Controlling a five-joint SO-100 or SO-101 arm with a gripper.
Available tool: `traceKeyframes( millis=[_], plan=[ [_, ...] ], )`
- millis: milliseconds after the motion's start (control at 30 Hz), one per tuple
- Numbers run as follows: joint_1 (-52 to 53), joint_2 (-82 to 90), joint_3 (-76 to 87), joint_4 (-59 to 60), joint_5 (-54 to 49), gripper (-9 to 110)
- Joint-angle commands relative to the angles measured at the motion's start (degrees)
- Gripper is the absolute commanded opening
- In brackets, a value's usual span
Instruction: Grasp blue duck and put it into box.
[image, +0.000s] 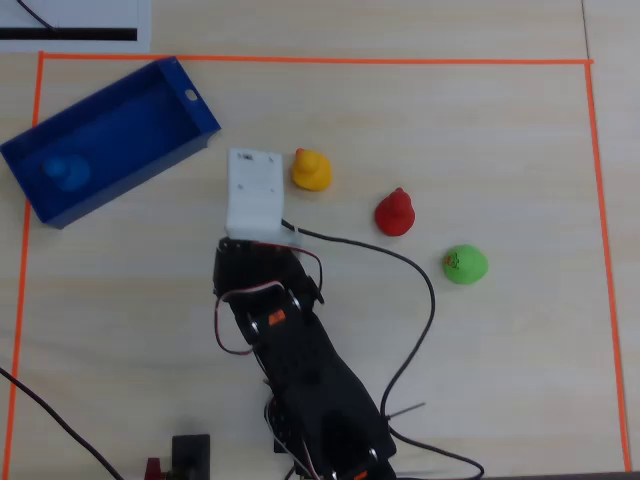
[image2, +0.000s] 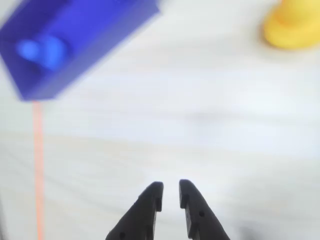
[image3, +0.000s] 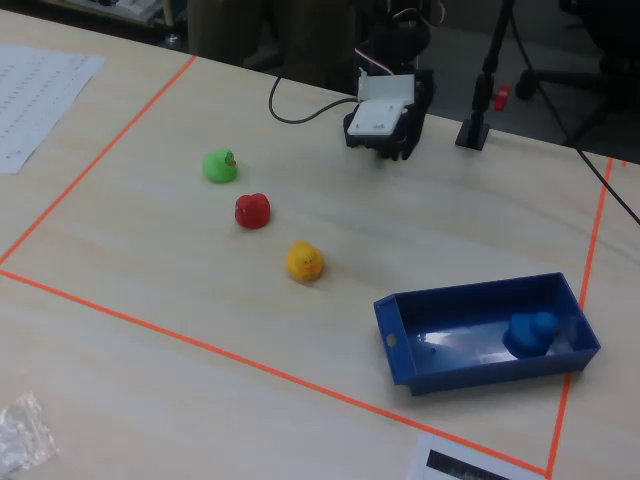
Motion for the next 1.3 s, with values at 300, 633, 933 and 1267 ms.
traceKeyframes(
  millis=[300,633,933,1267],
  plan=[
    [10.0,40.2,36.3,-0.5,-6.3,0],
    [17.8,42.9,51.5,-8.1,-14.9,0],
    [20.5,42.9,54.0,0.6,-17.3,1],
    [26.9,43.0,54.1,0.5,-17.2,1]
  ],
)
